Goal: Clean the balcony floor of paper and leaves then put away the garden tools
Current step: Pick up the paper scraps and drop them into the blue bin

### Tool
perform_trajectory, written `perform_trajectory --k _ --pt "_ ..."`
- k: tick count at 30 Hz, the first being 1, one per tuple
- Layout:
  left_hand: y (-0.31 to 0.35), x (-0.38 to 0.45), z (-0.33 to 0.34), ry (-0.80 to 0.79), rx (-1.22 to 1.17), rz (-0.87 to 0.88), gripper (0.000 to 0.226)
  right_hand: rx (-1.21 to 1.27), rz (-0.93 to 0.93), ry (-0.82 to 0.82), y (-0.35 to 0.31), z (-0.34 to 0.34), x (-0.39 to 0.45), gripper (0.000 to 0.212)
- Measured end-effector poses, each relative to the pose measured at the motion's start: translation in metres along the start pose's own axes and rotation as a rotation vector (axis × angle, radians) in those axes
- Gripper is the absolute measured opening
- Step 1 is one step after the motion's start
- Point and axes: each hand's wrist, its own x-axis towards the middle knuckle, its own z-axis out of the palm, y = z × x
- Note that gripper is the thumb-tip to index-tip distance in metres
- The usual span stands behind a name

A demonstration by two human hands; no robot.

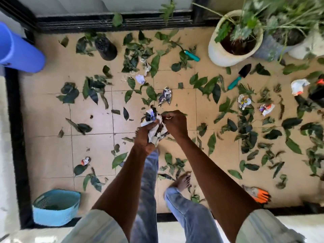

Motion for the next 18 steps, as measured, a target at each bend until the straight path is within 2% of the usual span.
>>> perform_trajectory --k 3,5,6,8,10,13,16,18 --pt "0.034 0.021 -0.014 0.109 -0.019 -0.005 0.012 -0.011 0.043 -0.221 -0.026 0.015 0.035 0.015" --pt "0.052 0.035 -0.018 0.167 -0.026 0.016 0.012 0.064 0.104 -0.356 -0.042 0.023 0.053 0.036" --pt "0.061 0.044 -0.021 0.192 -0.022 0.029 0.014 0.129 0.151 -0.400 -0.049 0.027 0.064 0.039" --pt "0.080 0.059 -0.026 0.244 0.014 0.009 0.015 0.295 0.292 -0.437 -0.057 0.035 0.086 0.029" --pt "0.094 0.075 -0.030 0.272 0.013 0.005 0.022 0.451 0.384 -0.363 -0.051 0.040 0.105 0.025" --pt "0.108 0.105 -0.042 0.307 -0.001 -0.002 0.023 0.546 0.468 -0.131 -0.020 0.050 0.135 0.018" --pt "0.112 0.133 -0.047 0.370 0.001 -0.001 0.015 0.322 0.512 -0.082 0.018 0.062 0.165 0.029" --pt "0.110 0.157 -0.049 0.364 0.005 -0.032 0.012 0.097 0.448 -0.106 0.044 0.074 0.192 0.045"
